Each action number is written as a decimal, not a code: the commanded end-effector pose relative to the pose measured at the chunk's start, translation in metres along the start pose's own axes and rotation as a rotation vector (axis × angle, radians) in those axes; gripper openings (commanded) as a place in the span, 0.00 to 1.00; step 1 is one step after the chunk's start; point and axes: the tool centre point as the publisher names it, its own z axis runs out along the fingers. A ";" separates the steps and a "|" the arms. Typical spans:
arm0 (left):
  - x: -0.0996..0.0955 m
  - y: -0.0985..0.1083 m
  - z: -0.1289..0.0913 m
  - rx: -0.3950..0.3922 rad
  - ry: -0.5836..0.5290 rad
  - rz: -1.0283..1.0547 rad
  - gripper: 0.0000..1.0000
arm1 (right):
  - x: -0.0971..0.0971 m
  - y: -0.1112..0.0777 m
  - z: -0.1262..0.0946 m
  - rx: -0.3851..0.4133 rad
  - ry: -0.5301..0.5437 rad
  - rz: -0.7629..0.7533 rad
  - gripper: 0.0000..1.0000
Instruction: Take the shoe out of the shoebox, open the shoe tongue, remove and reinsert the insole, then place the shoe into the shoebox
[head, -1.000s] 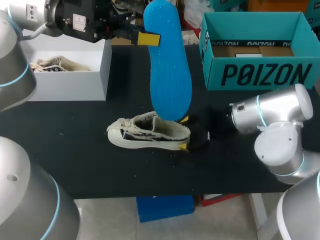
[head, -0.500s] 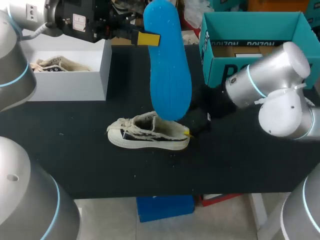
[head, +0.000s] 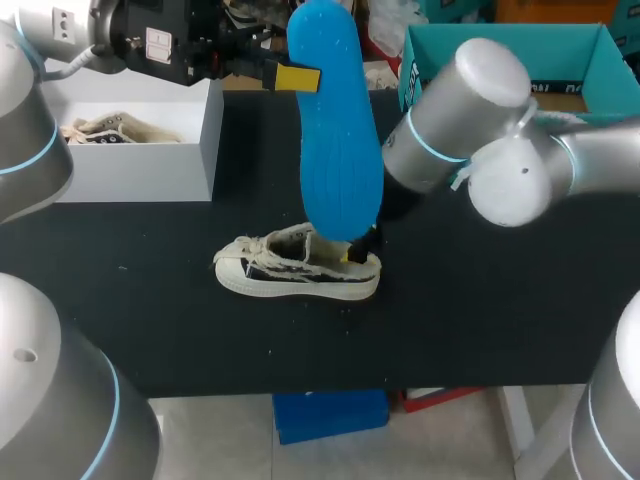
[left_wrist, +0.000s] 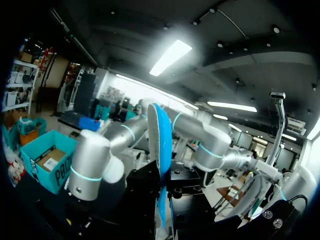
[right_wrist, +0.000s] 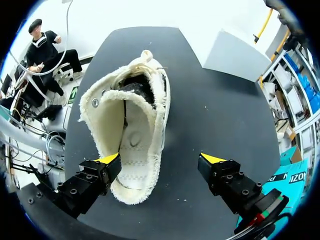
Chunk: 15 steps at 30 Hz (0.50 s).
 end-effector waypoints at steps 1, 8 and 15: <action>-0.001 0.001 0.001 0.001 0.000 0.001 0.00 | -0.008 0.013 0.008 0.604 0.015 -0.013 1.00; -0.001 0.001 0.001 0.001 0.000 0.001 0.00 | -0.013 0.025 0.017 0.643 0.025 -0.024 1.00; -0.001 0.001 0.001 0.001 0.000 0.001 0.00 | -0.015 0.031 0.025 0.653 0.037 -0.027 1.00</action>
